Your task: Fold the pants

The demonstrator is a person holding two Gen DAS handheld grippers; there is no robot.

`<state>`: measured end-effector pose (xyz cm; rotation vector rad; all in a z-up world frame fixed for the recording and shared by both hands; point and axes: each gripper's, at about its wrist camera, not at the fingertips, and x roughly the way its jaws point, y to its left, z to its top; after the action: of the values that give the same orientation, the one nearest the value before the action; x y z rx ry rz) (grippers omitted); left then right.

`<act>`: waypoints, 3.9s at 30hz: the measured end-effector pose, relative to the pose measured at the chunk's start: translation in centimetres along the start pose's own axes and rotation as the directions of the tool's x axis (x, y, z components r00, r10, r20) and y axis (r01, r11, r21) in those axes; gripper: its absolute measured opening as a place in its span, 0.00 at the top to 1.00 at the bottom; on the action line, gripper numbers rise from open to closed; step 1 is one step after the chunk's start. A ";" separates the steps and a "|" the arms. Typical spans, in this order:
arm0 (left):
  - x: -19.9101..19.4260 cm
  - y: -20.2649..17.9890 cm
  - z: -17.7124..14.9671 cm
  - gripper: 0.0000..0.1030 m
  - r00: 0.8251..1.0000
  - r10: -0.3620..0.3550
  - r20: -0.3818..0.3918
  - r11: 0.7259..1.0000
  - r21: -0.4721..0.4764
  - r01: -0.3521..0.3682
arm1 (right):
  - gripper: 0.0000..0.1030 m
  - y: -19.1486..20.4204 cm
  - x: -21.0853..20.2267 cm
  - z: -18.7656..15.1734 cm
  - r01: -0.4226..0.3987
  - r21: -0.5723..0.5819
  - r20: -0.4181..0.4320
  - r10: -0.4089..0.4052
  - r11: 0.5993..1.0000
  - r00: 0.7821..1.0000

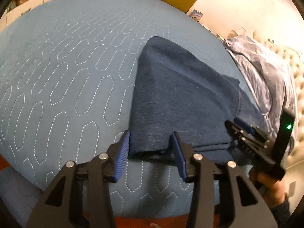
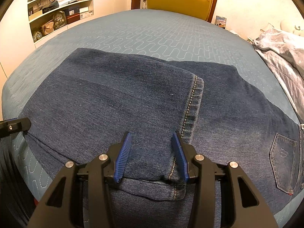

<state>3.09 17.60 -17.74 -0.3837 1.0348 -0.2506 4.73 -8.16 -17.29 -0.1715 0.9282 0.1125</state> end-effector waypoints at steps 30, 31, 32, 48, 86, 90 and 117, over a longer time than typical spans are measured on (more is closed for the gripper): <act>-0.3 3.0 0.3 0.76 0.987 -0.163 0.008 0.944 -0.289 0.158 | 0.17 0.3 -1.4 8.5 -0.070 -0.041 -0.147 0.063 0.997 0.987; -0.8 2.4 0.3 0.80 0.987 -0.158 0.031 0.950 -0.268 0.160 | 0.16 0.9 -1.7 10.0 -0.102 -0.041 -0.147 0.095 0.994 0.984; -1.4 1.8 0.4 0.81 0.989 -0.139 0.055 0.960 -0.239 0.149 | 0.16 1.4 -1.8 11.3 -0.141 -0.033 -0.154 0.134 0.989 0.979; -7.6 -14.2 -0.9 0.86 0.933 0.099 0.346 0.941 0.273 -0.201 | 0.21 9.2 2.0 20.5 -0.297 -0.150 -0.474 0.195 0.943 0.859; 12.2 -51.9 -23.3 0.86 0.901 -0.048 0.431 0.285 0.871 -0.401 | 0.78 -39.2 0.3 -2.5 -0.441 0.351 -0.065 0.492 0.826 0.868; 11.8 -53.7 -23.3 0.86 0.887 -0.079 0.455 0.285 0.863 -0.418 | 0.86 -40.8 -2.6 -1.0 -0.422 0.304 -0.030 0.451 0.854 0.892; 16.6 -54.3 -24.3 0.84 0.937 -0.099 0.334 0.277 0.914 -0.296 | 0.87 -42.3 -2.6 -6.1 -0.213 0.237 0.007 0.218 0.948 0.976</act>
<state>-11.14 -42.51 -18.74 0.7851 0.3870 -0.6362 5.55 -50.87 -14.60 0.1514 0.9701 0.2014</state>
